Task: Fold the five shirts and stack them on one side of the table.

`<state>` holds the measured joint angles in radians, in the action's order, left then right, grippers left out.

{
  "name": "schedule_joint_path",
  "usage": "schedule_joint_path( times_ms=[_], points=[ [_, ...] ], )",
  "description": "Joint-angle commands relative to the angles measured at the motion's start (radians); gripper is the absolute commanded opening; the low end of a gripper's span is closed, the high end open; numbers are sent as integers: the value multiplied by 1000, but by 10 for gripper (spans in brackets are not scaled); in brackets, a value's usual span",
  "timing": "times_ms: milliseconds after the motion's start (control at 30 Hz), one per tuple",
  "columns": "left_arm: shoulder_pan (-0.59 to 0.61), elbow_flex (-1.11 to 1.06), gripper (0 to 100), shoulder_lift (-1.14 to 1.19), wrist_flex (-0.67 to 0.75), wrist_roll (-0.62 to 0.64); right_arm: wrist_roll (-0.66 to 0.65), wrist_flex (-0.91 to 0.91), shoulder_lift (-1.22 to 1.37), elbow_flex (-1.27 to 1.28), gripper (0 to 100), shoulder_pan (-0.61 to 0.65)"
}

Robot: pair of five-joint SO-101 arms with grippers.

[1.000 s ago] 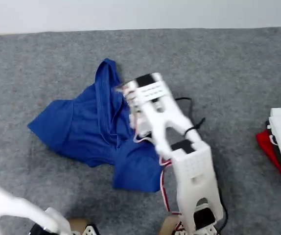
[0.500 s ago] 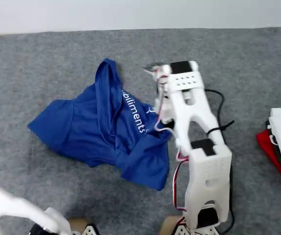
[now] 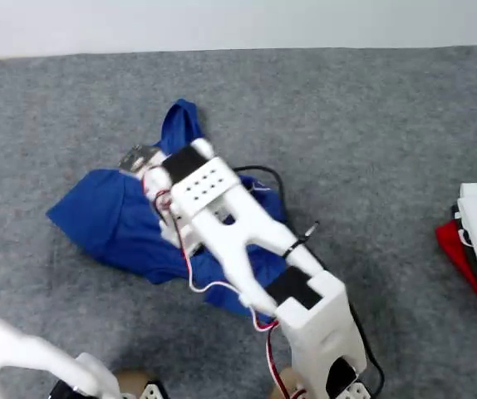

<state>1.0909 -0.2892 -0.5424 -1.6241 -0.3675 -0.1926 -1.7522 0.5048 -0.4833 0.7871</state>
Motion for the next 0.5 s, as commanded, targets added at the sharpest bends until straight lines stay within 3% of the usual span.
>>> schedule_joint_path(
  times_ms=[0,200,467],
  points=[
    [2,7,206,-20,21,-3,23,-39,19,-8,199,51],
    [2,7,206,-20,21,-2,23,-39,91,-8,199,125],
    [6,7,206,-25,21,-2,23,-38,162,-8,197,124]
  ],
)
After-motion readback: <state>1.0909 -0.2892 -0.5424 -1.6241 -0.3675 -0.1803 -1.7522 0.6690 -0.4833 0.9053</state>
